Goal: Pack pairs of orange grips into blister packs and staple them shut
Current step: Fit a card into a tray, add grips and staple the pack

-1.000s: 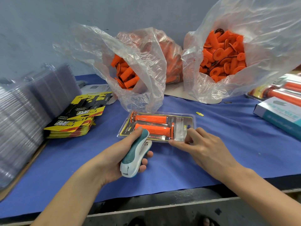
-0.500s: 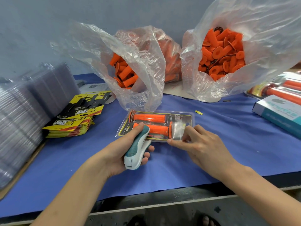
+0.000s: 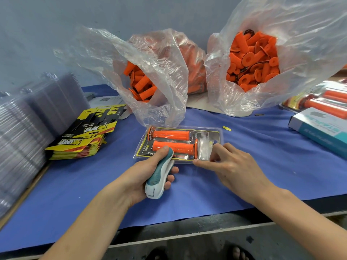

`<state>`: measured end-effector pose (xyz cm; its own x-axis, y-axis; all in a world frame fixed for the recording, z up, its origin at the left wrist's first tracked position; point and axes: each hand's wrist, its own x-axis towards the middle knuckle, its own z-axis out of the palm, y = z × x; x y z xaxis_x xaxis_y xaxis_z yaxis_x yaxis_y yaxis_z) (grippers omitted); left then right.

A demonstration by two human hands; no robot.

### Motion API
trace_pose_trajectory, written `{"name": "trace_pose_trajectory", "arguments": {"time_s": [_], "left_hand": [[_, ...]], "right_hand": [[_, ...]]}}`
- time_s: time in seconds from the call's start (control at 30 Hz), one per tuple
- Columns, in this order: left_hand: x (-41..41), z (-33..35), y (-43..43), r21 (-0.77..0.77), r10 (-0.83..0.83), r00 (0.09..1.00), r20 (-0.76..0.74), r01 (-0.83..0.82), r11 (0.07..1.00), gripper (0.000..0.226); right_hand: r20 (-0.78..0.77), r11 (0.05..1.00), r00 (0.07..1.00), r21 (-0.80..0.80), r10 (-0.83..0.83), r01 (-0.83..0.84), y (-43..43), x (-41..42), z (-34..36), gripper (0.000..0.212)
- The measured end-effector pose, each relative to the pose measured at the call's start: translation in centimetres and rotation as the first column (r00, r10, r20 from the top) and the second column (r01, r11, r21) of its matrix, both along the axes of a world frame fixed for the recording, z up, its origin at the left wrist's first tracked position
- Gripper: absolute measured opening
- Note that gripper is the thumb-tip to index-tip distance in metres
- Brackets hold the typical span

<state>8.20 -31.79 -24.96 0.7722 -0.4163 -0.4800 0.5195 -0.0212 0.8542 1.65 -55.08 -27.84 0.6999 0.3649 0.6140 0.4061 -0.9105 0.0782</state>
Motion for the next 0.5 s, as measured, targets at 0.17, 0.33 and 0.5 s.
{"name": "trace_pose_trajectory", "arguments": {"time_s": [0.17,0.33,0.5], "left_hand": [[-0.1,0.1,0.0,-0.002,0.01,1.0,-0.003,-0.01,1.0,0.048],[-0.4,0.1,0.0,-0.019,0.037,0.999,-0.01,-0.037,0.999,0.052],[-1.1,0.0,-0.4,-0.032,0.046,0.999,-0.011,-0.046,0.998,0.054]], "right_hand": [[0.069,1.0,0.997,-0.007,-0.016,0.017,0.0,0.1,-0.2,0.044],[0.068,0.845,0.99,0.53,-0.124,0.07,3.9,-2.4,-0.5,0.013],[-0.463,-0.193,0.689,0.735,0.557,0.65,8.4,-1.8,0.7,0.023]]}}
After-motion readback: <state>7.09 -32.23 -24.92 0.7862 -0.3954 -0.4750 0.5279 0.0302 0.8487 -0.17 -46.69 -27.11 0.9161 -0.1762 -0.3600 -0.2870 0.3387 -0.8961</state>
